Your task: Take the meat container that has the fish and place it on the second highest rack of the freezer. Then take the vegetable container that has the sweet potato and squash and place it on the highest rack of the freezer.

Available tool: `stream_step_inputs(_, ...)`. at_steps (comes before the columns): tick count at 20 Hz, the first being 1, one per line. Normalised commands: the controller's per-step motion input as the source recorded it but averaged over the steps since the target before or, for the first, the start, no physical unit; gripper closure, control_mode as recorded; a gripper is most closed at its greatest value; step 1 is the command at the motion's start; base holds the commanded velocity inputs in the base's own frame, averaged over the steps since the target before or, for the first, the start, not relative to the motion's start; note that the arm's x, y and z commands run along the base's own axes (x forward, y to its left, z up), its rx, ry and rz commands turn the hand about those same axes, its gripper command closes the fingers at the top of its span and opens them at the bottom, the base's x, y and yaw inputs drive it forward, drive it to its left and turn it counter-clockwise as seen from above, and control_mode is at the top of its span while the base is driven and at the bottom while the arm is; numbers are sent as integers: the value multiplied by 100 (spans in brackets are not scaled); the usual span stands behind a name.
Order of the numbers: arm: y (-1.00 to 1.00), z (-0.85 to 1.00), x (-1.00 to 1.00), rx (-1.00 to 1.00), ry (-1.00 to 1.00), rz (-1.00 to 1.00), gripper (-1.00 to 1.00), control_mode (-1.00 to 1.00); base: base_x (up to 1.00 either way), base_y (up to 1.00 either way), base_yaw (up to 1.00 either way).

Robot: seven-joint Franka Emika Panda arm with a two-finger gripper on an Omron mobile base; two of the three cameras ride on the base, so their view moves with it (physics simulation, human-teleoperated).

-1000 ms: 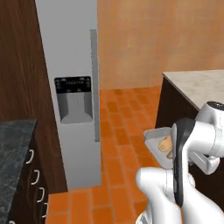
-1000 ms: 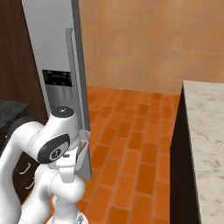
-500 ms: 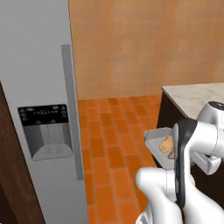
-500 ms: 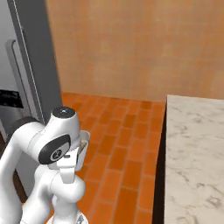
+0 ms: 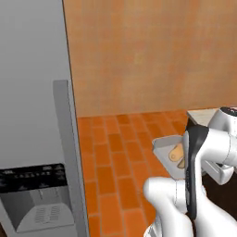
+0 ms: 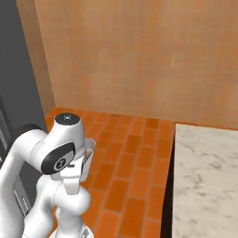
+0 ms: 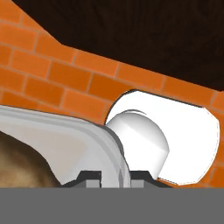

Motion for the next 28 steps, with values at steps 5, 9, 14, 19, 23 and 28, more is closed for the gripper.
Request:
stream_step_inputs(5, 0, 0, 0, 0, 0, 0, 100, 100, 100, -61, 0)
stream_step_inputs(9, 0, 0, 0, 0, 0, 0, 100, 100, 100, -58, 0)
stream_step_inputs(14, 0, 0, 0, 0, 0, 0, 100, 100, 100, -34, 2)
stream_step_inputs(19, 0, 0, 0, 0, 0, 0, 100, 100, 100, -22, 14)
stream_step_inputs(23, 0, 0, 0, 0, 0, 0, 100, 100, 76, -25, 57)
stream_step_inputs(28, 0, 0, 0, 0, 0, 0, 100, 100, -12, -2, 94)
